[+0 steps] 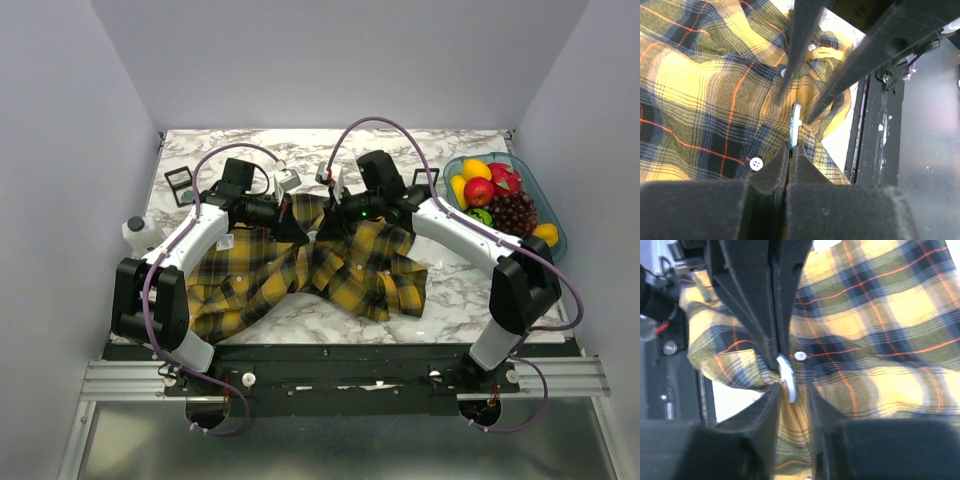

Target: Remove the brooch from the garment

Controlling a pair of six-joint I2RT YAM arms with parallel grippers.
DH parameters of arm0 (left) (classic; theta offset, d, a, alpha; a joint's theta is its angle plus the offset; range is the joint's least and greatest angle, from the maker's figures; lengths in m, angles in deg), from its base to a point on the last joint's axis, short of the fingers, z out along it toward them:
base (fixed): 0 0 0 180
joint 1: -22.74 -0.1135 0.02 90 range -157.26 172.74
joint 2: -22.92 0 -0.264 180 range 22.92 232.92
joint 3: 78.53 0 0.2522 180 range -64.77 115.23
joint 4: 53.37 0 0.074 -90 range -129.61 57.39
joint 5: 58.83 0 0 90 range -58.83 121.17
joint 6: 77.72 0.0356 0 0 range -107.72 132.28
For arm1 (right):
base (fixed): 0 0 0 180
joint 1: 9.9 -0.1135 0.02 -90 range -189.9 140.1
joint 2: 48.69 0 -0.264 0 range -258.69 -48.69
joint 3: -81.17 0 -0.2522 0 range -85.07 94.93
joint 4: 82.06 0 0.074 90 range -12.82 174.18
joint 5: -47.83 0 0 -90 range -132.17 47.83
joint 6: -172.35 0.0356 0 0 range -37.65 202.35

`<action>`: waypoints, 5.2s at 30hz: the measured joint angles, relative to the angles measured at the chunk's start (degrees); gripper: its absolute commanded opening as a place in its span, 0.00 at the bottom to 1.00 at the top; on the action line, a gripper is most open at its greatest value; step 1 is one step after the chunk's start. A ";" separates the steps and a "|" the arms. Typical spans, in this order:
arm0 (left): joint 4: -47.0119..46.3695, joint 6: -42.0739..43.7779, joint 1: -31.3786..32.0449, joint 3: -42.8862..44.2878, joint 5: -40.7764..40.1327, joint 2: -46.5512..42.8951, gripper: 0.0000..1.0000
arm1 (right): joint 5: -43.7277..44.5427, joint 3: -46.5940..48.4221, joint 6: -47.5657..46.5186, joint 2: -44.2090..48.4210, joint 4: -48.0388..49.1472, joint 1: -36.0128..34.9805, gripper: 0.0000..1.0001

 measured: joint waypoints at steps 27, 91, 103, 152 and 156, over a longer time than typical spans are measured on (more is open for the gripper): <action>1.29 -2.56 0.09 -0.66 -4.09 -5.46 0.00 | -0.39 -2.60 1.33 2.97 1.44 3.15 0.55; 5.84 11.02 3.06 2.19 -16.92 -5.20 0.00 | -3.98 -2.67 -15.54 10.99 -13.77 6.84 0.61; -0.42 37.22 14.03 -5.16 -42.64 -10.69 0.00 | 5.18 -14.10 -16.83 18.23 -10.91 7.45 0.61; 7.45 -15.17 2.64 34.32 9.33 7.19 0.00 | -10.56 -1.75 11.47 18.08 14.19 13.55 0.52; 5.55 -17.33 2.73 33.83 10.25 7.19 0.00 | -11.58 -1.75 13.40 18.08 15.34 13.07 0.52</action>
